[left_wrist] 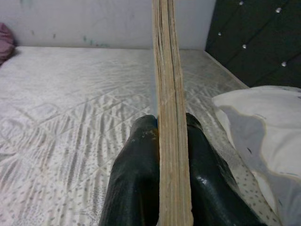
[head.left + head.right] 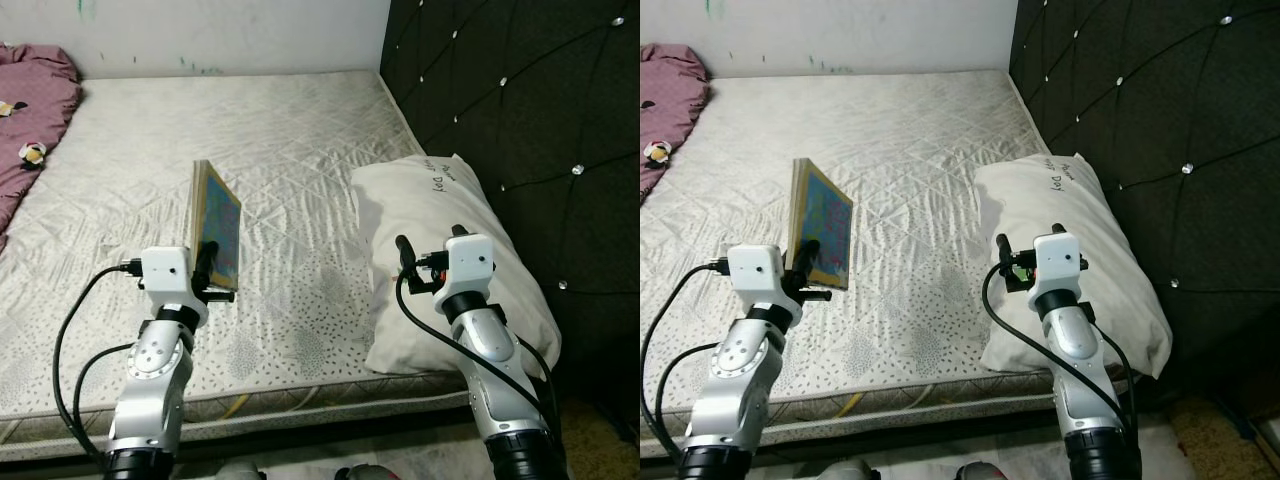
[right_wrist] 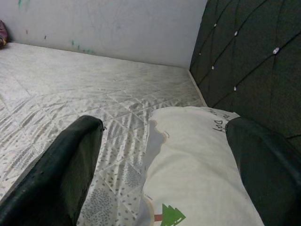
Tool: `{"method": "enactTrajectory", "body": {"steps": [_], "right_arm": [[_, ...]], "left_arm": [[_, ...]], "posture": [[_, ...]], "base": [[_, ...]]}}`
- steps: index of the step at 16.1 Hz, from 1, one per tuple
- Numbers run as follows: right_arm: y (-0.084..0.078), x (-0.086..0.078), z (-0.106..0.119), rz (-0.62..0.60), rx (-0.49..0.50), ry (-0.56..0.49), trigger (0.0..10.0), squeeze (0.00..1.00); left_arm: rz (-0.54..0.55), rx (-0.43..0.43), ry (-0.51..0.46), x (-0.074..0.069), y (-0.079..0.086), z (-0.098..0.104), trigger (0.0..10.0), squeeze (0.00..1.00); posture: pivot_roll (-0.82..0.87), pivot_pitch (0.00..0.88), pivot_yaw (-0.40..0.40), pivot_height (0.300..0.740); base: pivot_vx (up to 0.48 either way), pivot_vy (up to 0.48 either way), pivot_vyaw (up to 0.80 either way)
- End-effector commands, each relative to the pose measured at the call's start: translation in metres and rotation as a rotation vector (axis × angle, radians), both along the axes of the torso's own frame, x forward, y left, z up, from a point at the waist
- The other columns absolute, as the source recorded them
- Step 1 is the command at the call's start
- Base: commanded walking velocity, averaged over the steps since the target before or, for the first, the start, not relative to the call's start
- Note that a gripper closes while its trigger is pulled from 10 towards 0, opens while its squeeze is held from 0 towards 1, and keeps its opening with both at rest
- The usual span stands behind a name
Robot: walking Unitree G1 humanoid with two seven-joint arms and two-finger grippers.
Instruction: Clean up the room
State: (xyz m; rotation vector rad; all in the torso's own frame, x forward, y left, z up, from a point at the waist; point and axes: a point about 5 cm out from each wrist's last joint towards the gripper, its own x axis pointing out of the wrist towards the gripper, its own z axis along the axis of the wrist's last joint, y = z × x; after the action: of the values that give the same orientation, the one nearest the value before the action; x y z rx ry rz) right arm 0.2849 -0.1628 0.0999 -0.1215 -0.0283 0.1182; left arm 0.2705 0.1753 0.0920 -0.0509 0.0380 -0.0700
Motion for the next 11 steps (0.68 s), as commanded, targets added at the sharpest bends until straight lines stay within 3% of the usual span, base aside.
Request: {"method": "enactTrajectory", "body": {"steps": [1,7,11], "right_arm": [[-0.0011,0.0,0.0021,-0.011,0.004,-0.006,10.0,0.0],[0.0039,-0.0014,0.0014,0.015,0.001,-0.007,10.0,0.0],[0.0046,-0.0016,0.0007,0.016,0.003,-0.005,10.0,0.0]], "left_arm": [[-0.031,0.012,-0.065,0.0013,-0.0041,0.0138,10.0,0.0],[-0.048,-0.019,-0.029,-0.0007,-0.0109,0.0118,10.0,0.0],[-0.045,-0.023,-0.024,0.0005,-0.0087,0.0126,10.0,0.0]], "posture": [[-0.03,0.0,0.001,0.74],[-0.03,0.0,0.001,0.74],[-0.03,0.0,0.003,0.707]], "base": [[0.0,0.0,-0.67],[0.0,0.0,0.0],[0.0,0.0,0.0]]}}
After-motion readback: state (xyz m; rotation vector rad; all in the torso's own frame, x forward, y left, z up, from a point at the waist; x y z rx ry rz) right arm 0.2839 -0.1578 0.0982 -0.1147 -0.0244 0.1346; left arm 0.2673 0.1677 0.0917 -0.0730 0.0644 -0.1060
